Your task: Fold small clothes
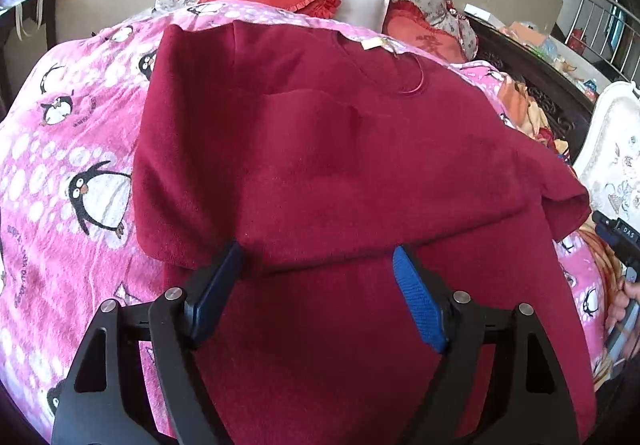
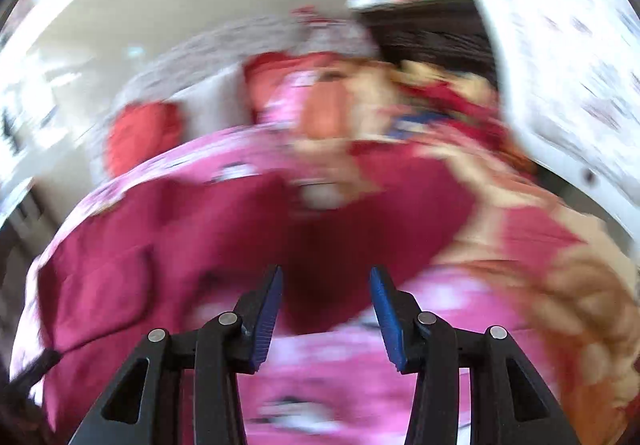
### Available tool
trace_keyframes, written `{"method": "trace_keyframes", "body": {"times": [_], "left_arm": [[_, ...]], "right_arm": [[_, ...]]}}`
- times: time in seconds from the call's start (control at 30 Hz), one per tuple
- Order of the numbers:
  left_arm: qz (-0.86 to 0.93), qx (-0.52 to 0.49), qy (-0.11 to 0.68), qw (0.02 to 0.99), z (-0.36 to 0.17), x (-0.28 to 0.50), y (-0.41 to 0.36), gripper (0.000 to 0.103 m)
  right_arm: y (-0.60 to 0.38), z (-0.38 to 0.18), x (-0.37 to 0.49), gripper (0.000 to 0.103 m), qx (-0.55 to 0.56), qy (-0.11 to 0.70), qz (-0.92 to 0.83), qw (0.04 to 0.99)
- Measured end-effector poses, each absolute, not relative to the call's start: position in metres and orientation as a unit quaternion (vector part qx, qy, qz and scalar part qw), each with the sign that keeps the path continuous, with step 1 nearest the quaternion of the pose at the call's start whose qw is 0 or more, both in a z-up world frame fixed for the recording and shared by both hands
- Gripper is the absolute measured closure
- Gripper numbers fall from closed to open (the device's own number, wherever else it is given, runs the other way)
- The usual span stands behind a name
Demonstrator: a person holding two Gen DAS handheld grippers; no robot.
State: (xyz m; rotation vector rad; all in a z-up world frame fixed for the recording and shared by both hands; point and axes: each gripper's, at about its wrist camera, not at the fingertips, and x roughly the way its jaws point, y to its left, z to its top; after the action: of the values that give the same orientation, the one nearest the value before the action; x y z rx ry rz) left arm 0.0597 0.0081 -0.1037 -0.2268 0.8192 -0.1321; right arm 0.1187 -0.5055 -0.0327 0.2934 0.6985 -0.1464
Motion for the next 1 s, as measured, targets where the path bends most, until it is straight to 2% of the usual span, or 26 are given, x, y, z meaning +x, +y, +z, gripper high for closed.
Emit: {"method": "trace_keyframes", "body": {"times": [0.2,0.47,0.57,0.7,0.77,0.83,1.0], "left_arm": [[-0.048,-0.089,0.402,0.91,-0.105,0.064,0.001,0.024],[-0.047,-0.097,0.4,0.91,-0.107,0.066,0.004,0.024],[-0.047,-0.099,0.4,0.91,-0.107,0.065,0.004,0.024],[-0.047,-0.1,0.399,0.91,-0.106,0.065,0.005,0.024],[-0.047,-0.101,0.399,0.91,-0.106,0.065,0.005,0.024],[-0.047,-0.101,0.399,0.91,-0.106,0.066,0.005,0.024],[-0.048,-0.102,0.398,0.91,-0.106,0.066,0.006,0.024]], "right_arm": [[-0.56,-0.036,0.142,0.059,0.169,0.336,-0.074,0.924],[-0.573,-0.053,0.168,0.06,0.184,0.354,-0.043,0.916],[-0.575,-0.055,0.172,0.068,0.194,0.351,-0.041,0.915],[-0.589,-0.069,0.174,0.085,0.233,0.365,-0.071,0.898],[-0.587,-0.065,0.173,0.086,0.23,0.364,-0.065,0.9],[-0.583,-0.057,0.171,0.097,0.224,0.366,-0.053,0.902],[-0.548,0.006,0.162,0.097,0.171,0.323,0.004,0.931]]}}
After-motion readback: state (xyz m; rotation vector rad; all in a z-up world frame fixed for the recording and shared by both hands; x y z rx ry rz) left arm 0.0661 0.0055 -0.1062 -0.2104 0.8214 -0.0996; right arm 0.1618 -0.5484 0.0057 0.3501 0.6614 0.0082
